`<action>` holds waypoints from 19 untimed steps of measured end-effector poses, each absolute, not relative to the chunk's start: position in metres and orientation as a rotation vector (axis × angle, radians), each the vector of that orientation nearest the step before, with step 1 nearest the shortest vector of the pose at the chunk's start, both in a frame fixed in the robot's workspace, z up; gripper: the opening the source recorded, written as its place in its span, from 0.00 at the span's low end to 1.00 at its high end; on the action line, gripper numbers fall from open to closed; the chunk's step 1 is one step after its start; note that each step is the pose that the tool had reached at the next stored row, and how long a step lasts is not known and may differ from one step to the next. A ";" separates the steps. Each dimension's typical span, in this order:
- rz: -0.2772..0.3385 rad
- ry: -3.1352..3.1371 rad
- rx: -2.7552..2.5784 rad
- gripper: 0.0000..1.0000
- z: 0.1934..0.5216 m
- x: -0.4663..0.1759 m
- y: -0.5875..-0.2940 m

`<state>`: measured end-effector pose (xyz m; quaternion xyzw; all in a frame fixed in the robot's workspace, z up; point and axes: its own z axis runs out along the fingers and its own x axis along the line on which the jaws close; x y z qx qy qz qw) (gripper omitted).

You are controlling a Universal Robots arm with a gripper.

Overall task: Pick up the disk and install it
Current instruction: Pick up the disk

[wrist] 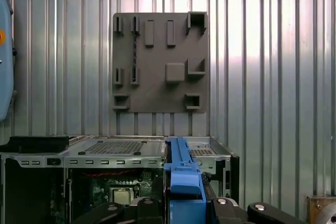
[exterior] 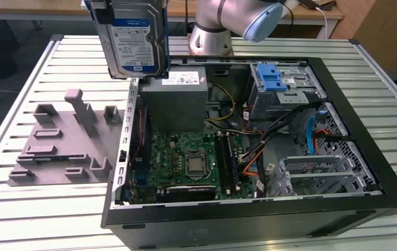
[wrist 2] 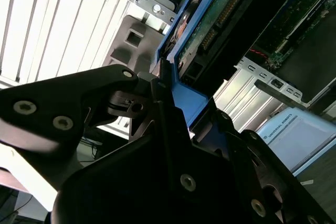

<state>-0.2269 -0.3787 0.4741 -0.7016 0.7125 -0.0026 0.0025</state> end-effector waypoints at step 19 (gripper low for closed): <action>-0.008 2.237 -2.199 0.36 0.474 -0.207 -0.389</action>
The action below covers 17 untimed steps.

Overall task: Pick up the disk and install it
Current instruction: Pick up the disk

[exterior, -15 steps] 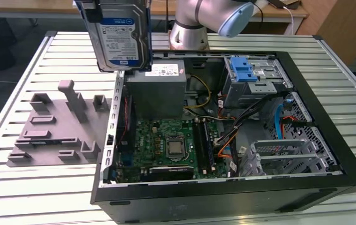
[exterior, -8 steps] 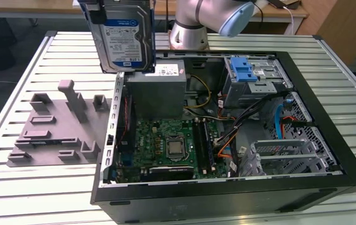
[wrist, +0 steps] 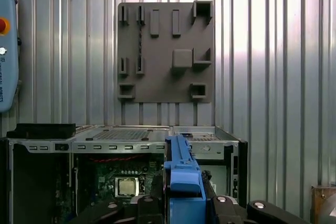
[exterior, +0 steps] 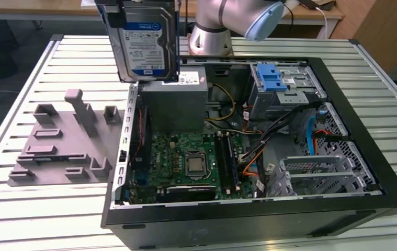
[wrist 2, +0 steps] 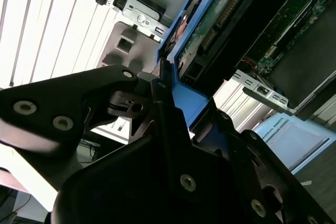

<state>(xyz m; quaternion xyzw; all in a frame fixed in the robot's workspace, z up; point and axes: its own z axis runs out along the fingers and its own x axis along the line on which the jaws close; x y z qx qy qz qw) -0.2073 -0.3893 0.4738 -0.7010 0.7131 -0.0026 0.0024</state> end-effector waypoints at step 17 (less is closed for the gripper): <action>-0.008 2.239 -2.197 0.36 0.474 -0.185 -0.394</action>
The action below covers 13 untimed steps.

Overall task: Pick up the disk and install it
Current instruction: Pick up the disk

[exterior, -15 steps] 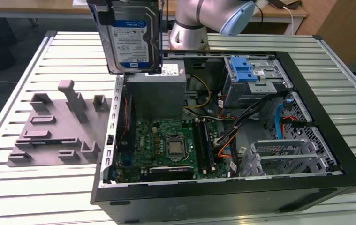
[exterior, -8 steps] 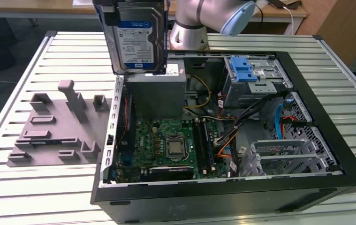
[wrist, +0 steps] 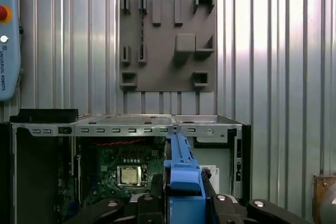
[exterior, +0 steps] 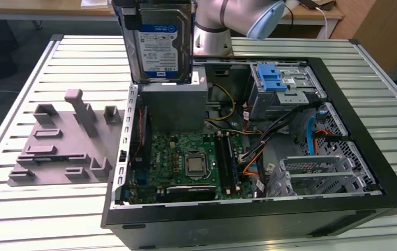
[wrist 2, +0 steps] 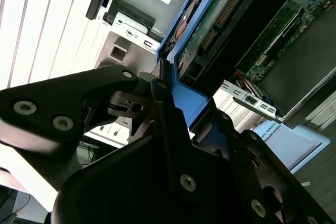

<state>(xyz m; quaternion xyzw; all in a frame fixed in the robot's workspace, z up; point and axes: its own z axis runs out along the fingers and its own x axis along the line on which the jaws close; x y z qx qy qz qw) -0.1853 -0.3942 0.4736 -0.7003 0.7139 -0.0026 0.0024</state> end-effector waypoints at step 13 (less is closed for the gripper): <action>-0.008 2.241 -2.195 0.36 0.473 -0.169 -0.398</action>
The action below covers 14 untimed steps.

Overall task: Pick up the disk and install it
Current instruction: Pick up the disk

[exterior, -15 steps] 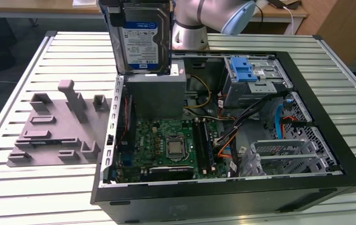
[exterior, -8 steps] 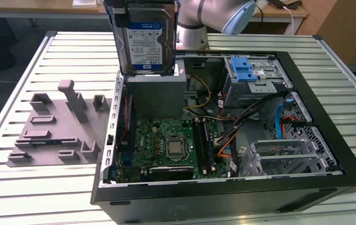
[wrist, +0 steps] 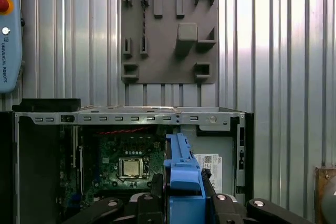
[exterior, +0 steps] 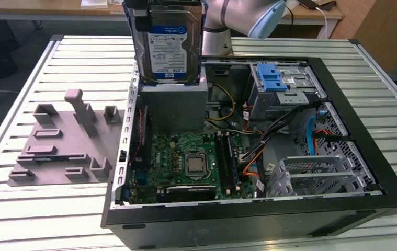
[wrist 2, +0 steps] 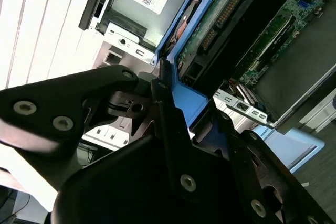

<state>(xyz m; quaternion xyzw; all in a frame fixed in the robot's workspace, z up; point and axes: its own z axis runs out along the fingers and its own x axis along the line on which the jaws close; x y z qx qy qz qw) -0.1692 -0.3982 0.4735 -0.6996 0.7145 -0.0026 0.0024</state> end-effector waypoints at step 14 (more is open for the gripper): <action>-0.008 2.244 -2.192 0.36 0.473 -0.152 -0.403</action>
